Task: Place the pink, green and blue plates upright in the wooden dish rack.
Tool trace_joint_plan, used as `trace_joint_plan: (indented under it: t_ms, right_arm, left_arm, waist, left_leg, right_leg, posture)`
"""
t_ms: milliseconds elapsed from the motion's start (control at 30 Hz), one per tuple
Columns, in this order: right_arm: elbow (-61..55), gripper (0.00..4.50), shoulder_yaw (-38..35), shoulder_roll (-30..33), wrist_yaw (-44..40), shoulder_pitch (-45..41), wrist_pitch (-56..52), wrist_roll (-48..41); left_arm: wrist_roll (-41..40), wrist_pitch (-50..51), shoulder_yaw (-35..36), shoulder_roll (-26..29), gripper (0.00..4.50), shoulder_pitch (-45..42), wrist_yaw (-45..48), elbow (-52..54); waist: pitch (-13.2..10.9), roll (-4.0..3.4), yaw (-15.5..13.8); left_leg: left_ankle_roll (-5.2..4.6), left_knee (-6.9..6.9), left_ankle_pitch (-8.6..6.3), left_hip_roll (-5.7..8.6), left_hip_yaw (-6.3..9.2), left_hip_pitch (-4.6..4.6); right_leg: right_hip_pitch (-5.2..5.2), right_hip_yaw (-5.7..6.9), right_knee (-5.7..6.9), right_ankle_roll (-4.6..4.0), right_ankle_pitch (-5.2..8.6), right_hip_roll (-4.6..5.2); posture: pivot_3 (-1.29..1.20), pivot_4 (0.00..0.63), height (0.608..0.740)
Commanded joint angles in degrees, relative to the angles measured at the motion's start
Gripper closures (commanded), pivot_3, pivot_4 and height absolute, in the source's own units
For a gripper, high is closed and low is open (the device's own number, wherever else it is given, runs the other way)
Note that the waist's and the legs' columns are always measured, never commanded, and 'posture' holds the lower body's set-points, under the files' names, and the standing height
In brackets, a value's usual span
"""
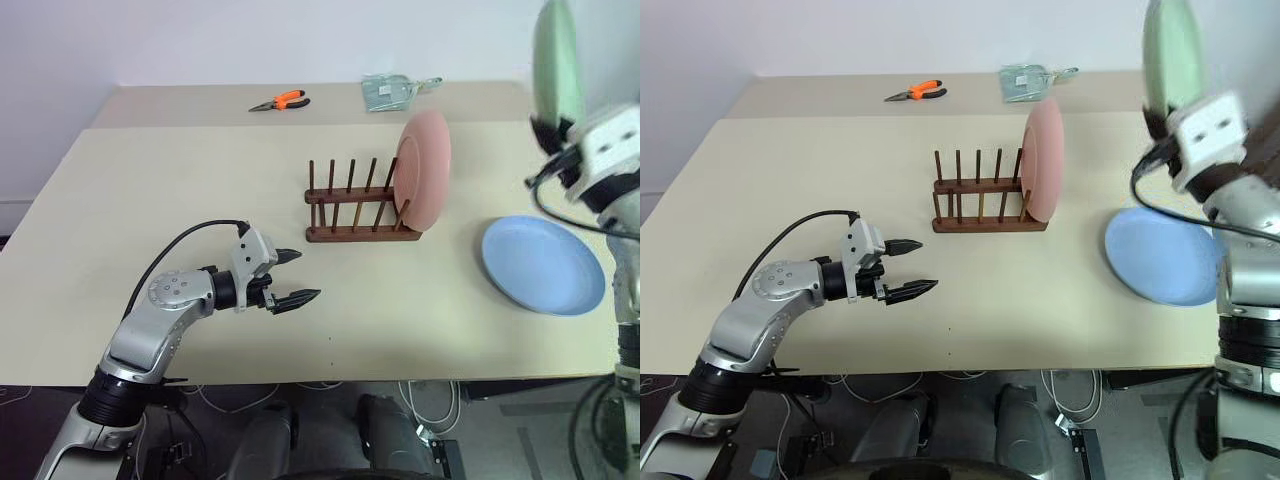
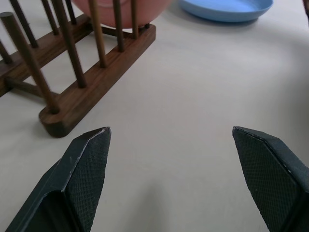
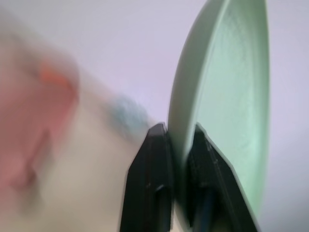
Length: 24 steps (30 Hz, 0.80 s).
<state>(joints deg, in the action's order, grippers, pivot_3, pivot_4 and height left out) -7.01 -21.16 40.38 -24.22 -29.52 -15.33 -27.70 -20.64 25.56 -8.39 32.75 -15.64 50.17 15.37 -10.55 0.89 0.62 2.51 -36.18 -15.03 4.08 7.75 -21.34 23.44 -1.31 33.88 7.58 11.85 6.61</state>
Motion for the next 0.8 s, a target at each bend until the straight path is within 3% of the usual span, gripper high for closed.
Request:
trace_joint_plan:
  t_ms: [33, 133, 267, 467, 800]
  right_arm:
    - [-13.4, 4.48, -7.8, -4.7, 7.8, -3.3, -13.0, -33.5]
    - [-19.3, 4.48, -6.5, -8.3, 15.5, -3.5, -16.7, -46.7]
    - [-25.5, 4.48, 0.6, -12.4, 24.3, -2.9, -18.9, -54.2]
    - [-25.4, 4.48, 11.0, -13.7, 27.7, -0.7, -22.3, -46.9]
    - [-19.6, 4.48, 13.5, -15.0, 26.6, -0.7, -23.0, -37.8]
  left_arm:
    - [0.9, -2.9, 1.3, -0.8, 0.35, -1.2, -0.6, -1.6]
    - [1.6, -5.5, 3.5, -1.6, 0.35, -1.7, -2.5, -4.4]
    - [2.5, -8.5, 6.2, -1.0, 0.35, -1.5, -3.6, -8.2]
    - [2.7, -9.5, 7.4, -0.4, 0.35, -0.2, -3.3, -8.4]
    - [2.2, -7.8, 7.2, -0.7, 0.35, 2.0, -4.4, -5.0]
  waist:
    - [0.0, -0.01, -0.2]
    - [0.0, -0.01, -0.3]
    - [0.0, -0.05, 0.2]
    - [0.0, -0.04, -0.2]
    - [0.0, -0.03, 0.1]
  left_leg:
    - [0.0, -0.01, 0.0, 0.0, 0.06, -0.01]
    - [-0.01, 0.01, 0.0, -0.01, 0.12, -0.05]
    - [-0.01, 0.03, -0.01, 0.0, 0.1, -0.02]
    - [-0.01, 0.06, 0.0, 0.02, 0.03, -0.05]
    - [-0.01, 0.07, 0.0, 0.05, 0.01, -0.05]
  right_leg:
    - [0.0, 0.01, 0.0, -0.02, 0.01, 0.02]
    - [0.0, 0.09, -0.05, -0.13, 0.09, 0.05]
    - [0.06, 0.08, -0.02, -0.15, 0.08, 0.04]
    - [0.13, 0.1, 0.03, -0.14, 0.08, 0.04]
    - [0.17, 0.1, 0.05, -0.11, 0.07, 0.01]
  posture:
    - [0.0, 0.15, 0.74]
    - [0.0, 0.15, 0.74]
    - [0.0, 0.15, 0.74]
    - [0.0, 0.15, 0.74]
    - [0.0, 0.15, 0.74]
